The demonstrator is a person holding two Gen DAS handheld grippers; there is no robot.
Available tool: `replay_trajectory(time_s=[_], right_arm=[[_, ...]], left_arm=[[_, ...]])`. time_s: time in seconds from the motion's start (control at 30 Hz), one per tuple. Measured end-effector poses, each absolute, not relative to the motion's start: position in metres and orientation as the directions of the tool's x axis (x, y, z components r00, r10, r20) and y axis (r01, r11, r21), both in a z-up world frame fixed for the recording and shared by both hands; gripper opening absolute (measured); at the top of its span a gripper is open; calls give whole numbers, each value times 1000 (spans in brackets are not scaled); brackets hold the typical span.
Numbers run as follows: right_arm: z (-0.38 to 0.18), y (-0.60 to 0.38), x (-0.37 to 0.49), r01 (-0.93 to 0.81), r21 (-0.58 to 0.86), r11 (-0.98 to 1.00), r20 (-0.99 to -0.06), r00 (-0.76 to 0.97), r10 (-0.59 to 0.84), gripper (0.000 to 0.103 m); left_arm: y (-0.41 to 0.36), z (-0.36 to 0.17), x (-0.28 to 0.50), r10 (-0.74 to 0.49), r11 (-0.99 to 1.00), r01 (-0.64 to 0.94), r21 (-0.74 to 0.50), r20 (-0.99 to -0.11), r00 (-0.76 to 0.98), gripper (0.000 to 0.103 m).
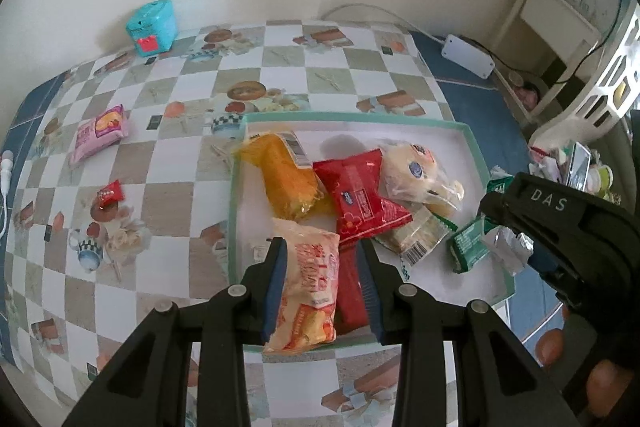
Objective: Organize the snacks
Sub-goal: 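Lower the green-white biscuit pack and tan swiss-roll bag into the tray, open both grippers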
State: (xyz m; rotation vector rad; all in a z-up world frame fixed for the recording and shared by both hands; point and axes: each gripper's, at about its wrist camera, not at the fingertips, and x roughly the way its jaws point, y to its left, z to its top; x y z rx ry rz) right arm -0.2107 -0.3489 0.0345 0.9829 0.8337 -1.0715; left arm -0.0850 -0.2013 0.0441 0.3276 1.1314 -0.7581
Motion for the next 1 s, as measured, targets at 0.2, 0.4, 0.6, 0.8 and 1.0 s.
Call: replay_trajectory(time_s=[0.2,0.4,0.6,0.8,1.0], right_arm=[[17,-352,-205,963,210,170,-928,251,-275,55],[-11,-353,-195,966,185,180,-956,219,-194,55],[-19,-354,-194,969,174,177,-963,205,-174,57],[-23,-355,-190,969,181,169,-963,209,-168,78],[-30,-356,-192,972,181,150,-969,203,-143,86]], left_arm=[[-202,32,-78,-346,733,668,-128,-915,205,37],[-199,17,-68,-318,758,638,-135,-931,180,37],[-200,8,-67,-302,762,632,-140,-941,156,37],[-201,4,-64,-294,765,629,-140,-945,147,37],[-199,1,-60,-287,774,618,-141,-947,143,37]])
